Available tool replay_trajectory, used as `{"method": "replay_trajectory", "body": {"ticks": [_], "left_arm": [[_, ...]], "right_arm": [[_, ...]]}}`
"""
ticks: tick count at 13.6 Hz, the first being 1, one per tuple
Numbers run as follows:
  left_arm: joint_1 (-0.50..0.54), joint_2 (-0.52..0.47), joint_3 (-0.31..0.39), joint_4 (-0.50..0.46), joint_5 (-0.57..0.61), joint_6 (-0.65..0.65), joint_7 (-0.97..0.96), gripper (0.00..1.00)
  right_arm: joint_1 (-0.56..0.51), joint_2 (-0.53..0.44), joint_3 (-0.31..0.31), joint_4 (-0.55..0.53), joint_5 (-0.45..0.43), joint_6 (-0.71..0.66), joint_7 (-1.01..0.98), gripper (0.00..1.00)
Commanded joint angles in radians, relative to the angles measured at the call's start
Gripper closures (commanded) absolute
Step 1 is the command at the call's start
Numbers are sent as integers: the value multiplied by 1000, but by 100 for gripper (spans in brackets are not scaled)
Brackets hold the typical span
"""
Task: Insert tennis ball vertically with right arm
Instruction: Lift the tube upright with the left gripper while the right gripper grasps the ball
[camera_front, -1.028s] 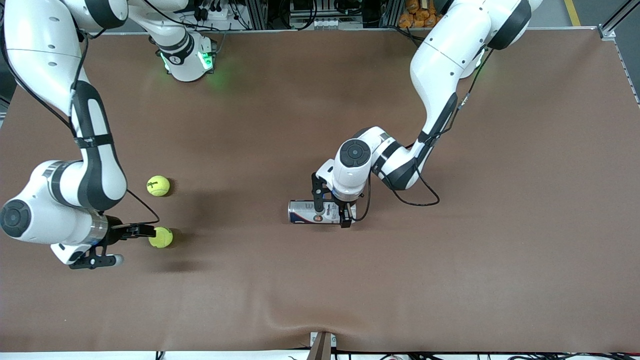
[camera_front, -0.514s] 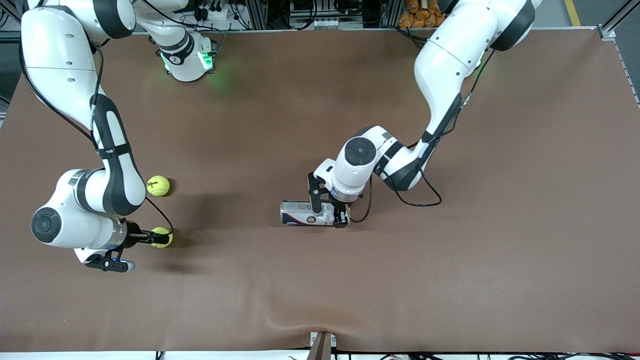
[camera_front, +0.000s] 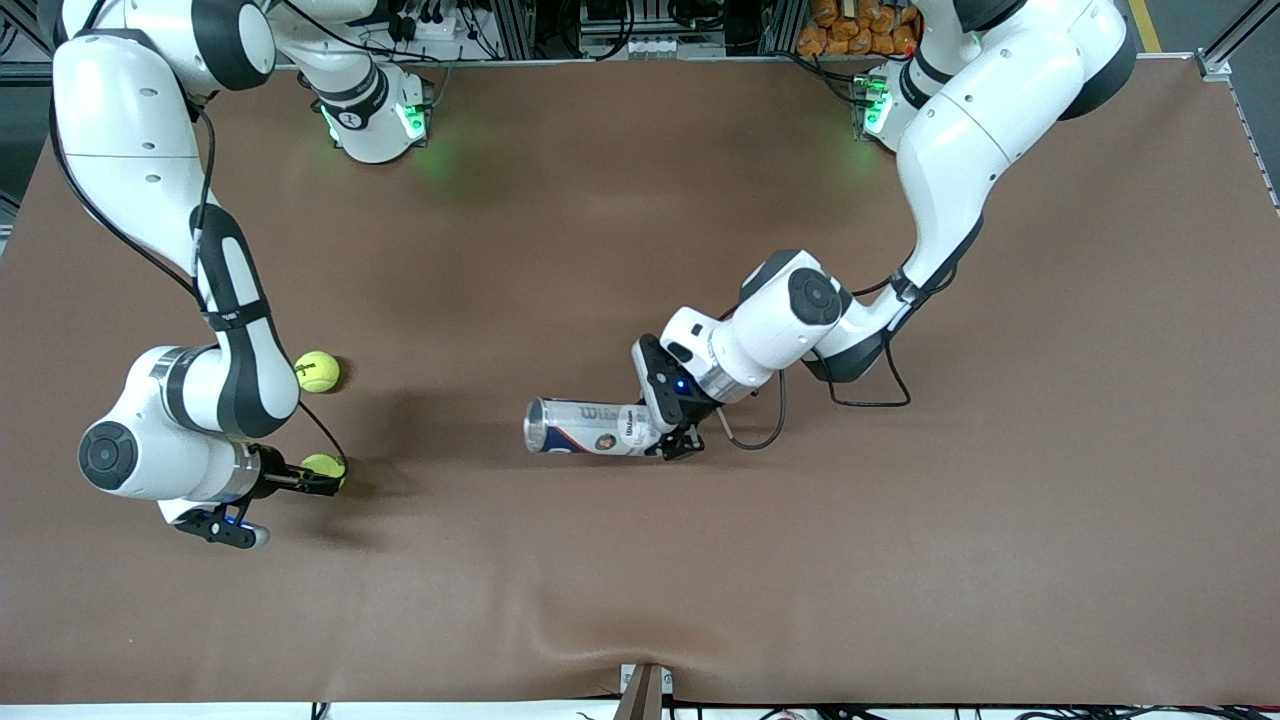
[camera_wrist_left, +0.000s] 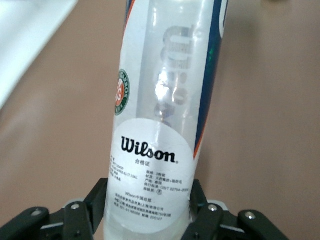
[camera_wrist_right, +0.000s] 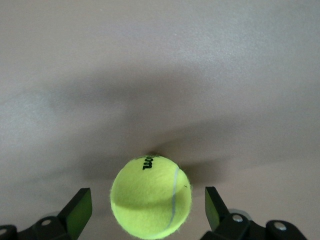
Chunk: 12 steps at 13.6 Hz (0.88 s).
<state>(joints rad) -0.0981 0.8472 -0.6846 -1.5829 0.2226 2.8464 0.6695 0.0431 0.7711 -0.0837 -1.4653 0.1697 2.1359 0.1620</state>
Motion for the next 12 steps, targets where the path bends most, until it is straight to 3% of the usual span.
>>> {"method": "replay_trajectory", "body": {"ticks": [1,3,6,10,12], "left_arm": [[15,45,-48,-35,-14,170,12,30],[75,75,-116,-42,-20,171,10,31],[222,220,-292,-84,-29,171,22,31],[250,317,-368,-88,-23,177,105,32],[287,397,-439,-83,-23,177,162,32]], "right_arm": [[-2,28,4,19,-9,1,71,0],[-3,40,4,19,-9,2,73,0],[-2,42,4,14,-7,2,73,0],[3,42,4,0,-10,1,56,0],[4,42,4,-1,-19,1,36,0]]}}
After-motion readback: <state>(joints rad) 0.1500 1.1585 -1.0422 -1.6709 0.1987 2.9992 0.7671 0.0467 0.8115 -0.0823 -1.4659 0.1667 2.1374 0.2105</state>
